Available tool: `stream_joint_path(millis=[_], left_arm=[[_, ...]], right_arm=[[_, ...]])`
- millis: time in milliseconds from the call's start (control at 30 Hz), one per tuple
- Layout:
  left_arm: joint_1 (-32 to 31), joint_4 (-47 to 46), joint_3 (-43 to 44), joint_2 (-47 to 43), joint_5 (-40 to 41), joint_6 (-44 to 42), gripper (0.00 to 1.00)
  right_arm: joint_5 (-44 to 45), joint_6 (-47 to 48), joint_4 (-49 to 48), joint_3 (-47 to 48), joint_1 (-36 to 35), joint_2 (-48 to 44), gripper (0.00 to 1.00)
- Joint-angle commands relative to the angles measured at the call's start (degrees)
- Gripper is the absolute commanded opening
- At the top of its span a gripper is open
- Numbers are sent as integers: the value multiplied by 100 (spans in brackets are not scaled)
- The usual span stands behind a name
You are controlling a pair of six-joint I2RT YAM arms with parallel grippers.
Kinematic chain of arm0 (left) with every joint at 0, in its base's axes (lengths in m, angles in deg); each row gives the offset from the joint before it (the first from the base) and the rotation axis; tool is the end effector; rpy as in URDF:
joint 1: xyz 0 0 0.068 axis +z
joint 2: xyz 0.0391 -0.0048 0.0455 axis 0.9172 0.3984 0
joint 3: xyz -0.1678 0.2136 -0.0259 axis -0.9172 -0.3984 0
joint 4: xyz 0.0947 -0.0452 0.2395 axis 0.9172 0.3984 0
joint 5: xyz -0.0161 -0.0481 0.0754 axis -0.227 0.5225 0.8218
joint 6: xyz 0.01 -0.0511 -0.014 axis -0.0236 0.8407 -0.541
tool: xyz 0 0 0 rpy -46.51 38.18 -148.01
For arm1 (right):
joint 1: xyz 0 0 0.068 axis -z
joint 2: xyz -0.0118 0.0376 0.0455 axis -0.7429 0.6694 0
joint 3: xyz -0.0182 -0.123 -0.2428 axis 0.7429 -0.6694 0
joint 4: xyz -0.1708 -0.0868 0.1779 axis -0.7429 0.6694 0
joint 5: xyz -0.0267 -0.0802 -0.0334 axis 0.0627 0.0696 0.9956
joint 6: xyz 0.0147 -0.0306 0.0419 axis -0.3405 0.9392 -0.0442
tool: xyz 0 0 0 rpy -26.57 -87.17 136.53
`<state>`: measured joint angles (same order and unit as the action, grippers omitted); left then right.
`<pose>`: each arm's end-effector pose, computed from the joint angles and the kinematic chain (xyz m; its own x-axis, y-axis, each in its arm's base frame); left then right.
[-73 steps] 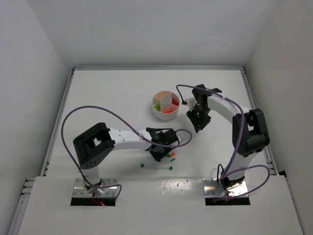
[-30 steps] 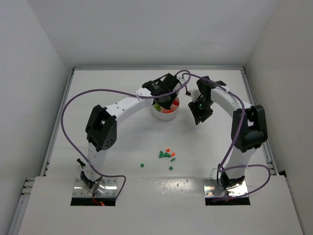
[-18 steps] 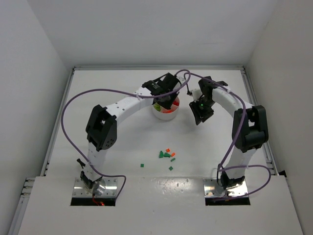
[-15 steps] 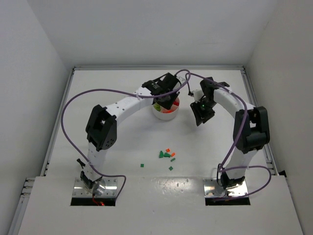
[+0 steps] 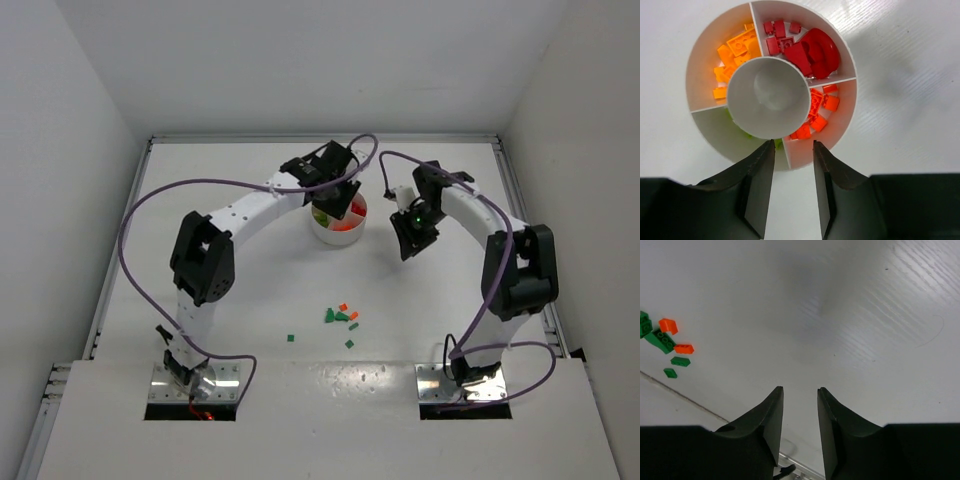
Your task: Sort the legos into containers by color
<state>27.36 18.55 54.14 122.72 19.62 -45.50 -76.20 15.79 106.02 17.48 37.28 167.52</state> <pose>0.3564 -0.2891 0.2755 -0.7078 0.3648 -0.6049 0.5108 0.8558 -0.0816 0.3212 0.0697 0.2008 -0.9208 -0.3414 -0.1885 -0.3781 0.9002 0.2162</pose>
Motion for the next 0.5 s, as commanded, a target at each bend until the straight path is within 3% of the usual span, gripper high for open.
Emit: stream_joint_path(millis=[0, 67, 133, 167, 467], left_arm=[[302, -141, 148, -784, -356, -75, 42], [540, -492, -71, -1126, -409, -75, 46], [716, -703, -493, -1608, -409, -75, 63], [908, -756, -598, -1724, -357, -75, 66], [1858, -476, -1443, -2173, -646, 30, 73]], right_arm=[[-532, 444, -93, -174, -125, -481, 34], [-735, 586, -208, -360, -178, -753, 35], [-938, 796, -208, -493, -336, -868, 37], [-990, 849, -208, -571, -423, -921, 37], [-718, 1324, -331, -940, -2058, -483, 40]])
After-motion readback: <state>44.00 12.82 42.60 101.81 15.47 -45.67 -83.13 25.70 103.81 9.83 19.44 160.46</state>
